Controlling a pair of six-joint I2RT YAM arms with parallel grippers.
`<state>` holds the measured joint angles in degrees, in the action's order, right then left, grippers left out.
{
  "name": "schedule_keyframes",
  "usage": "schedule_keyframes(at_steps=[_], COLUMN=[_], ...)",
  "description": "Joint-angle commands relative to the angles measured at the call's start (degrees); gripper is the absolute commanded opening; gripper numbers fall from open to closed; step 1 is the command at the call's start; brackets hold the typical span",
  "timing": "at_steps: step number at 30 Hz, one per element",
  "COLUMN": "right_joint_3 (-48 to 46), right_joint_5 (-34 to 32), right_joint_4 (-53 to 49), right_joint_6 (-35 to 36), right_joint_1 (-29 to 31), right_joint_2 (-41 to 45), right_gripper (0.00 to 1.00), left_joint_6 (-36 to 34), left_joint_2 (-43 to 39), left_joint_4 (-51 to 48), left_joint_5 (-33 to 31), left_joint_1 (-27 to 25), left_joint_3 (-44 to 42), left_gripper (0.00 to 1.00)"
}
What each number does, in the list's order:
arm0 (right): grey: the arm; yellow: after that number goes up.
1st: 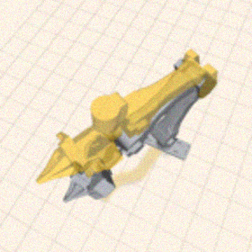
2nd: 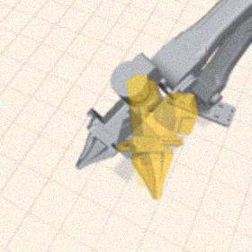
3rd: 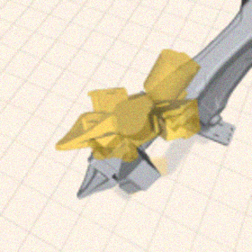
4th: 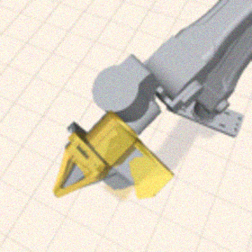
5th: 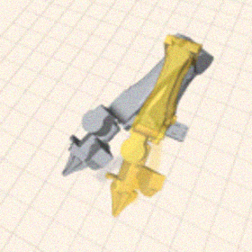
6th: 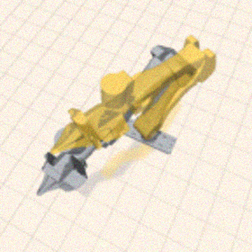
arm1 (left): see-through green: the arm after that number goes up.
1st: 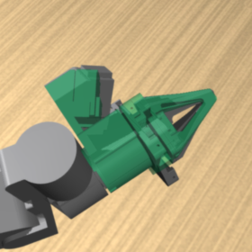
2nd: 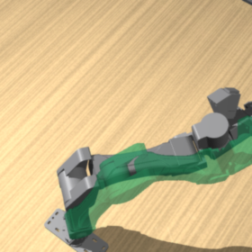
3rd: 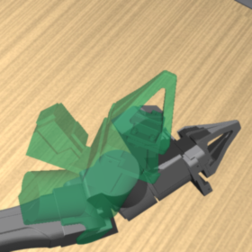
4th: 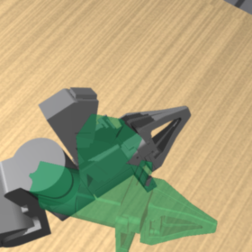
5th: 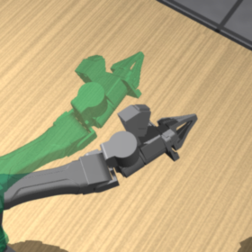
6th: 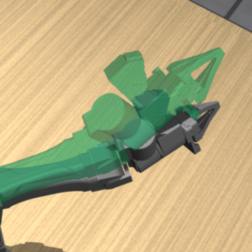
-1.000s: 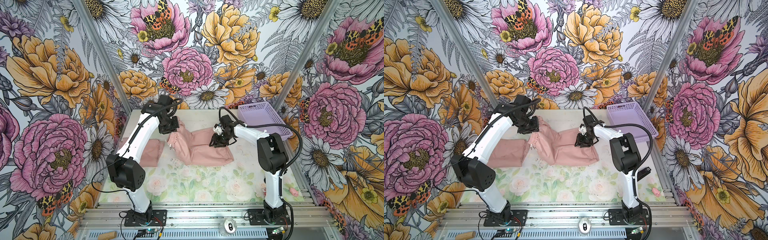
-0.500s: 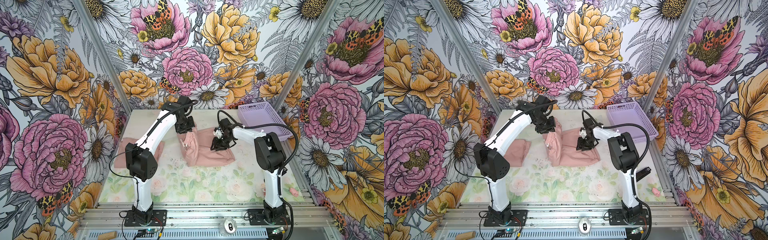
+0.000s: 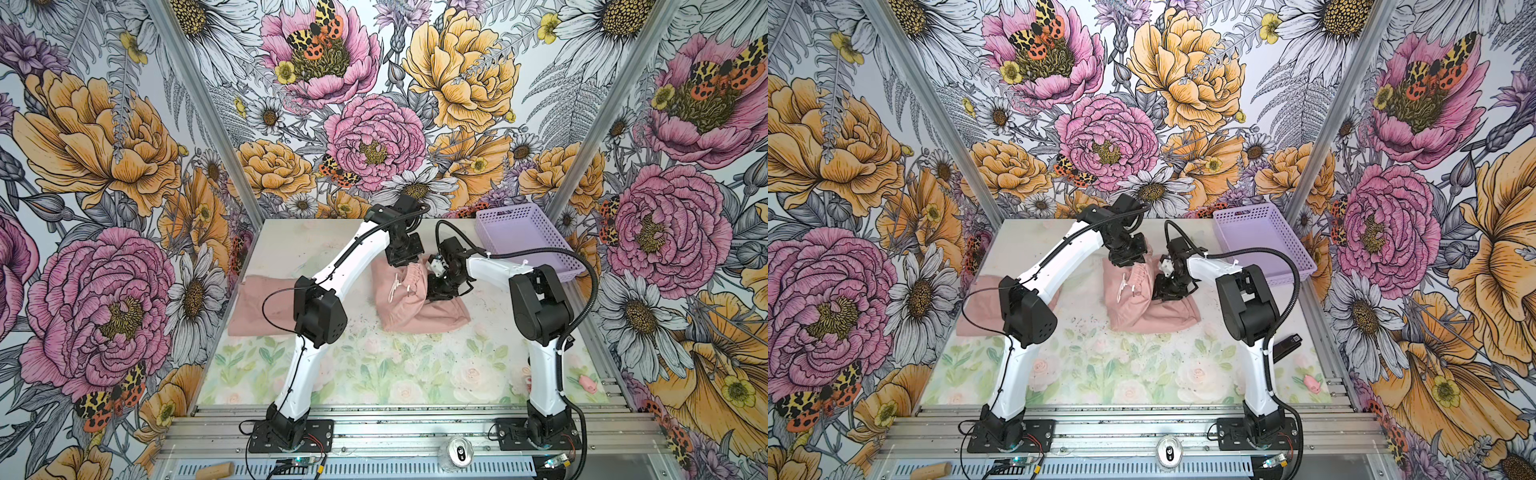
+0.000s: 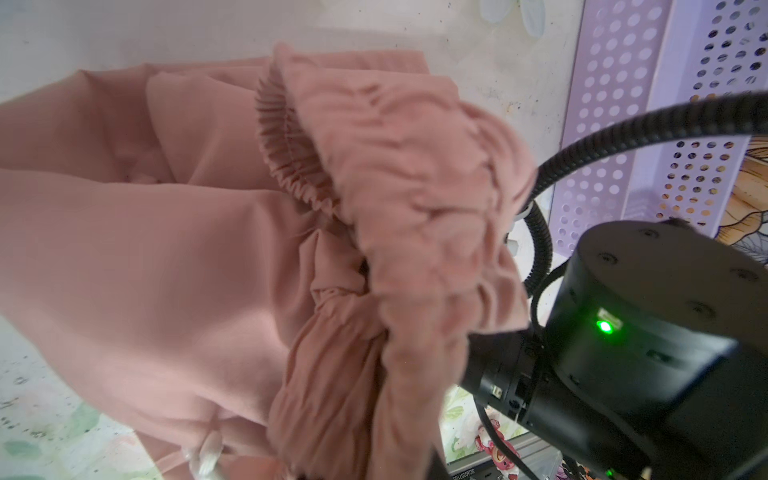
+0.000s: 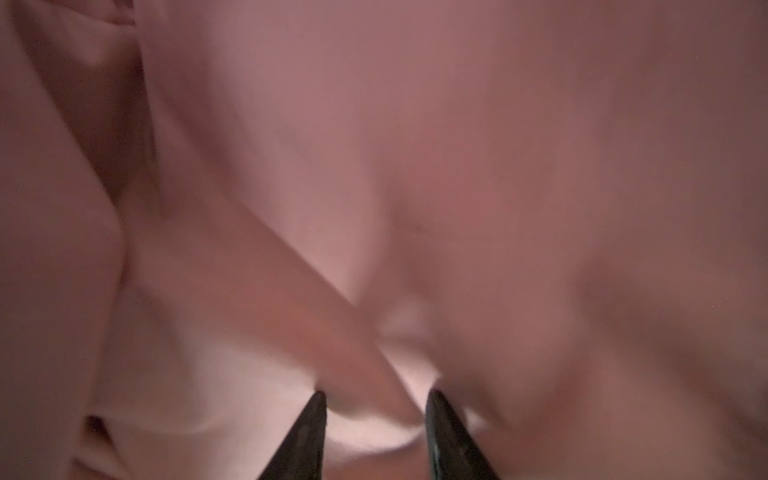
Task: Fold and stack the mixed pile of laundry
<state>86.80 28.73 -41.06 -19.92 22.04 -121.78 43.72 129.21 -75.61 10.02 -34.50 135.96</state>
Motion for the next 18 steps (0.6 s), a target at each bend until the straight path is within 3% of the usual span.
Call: schedule_keyframes(at_steps=[1,9,11,13,18], right_joint_3=[-3.36,-7.33,-9.02,-10.71,-14.13], right_joint_5=[-3.76,-0.45,0.96,1.76,-1.49], right_joint_4=[1.08,1.05,0.98,0.74,-2.46], right_joint_6=[0.03,-3.09,-3.76,-4.15,-3.53], right_joint_1=[0.38,-3.84,-5.94,-7.85,-11.61], right_joint_2=[-3.36,7.80,11.53,14.27,20.00], right_gripper=[0.42,0.45,0.46,0.47,0.47], left_joint_6=[1.78,0.22,0.03,0.01,-0.05], left_joint_2=[2.21,5.89,6.77,7.84,9.13], left_joint_4=[0.62,0.73,0.70,0.72,0.73], left_joint_5=[1.47,-0.64,-0.44,0.29,1.48], left_joint_1=[-1.32,-1.89,-1.89,-1.93,-2.62], left_joint_3=[3.11,3.77,4.85,5.98,9.76], left_gripper=[0.00,0.00,0.05,0.15,0.53])
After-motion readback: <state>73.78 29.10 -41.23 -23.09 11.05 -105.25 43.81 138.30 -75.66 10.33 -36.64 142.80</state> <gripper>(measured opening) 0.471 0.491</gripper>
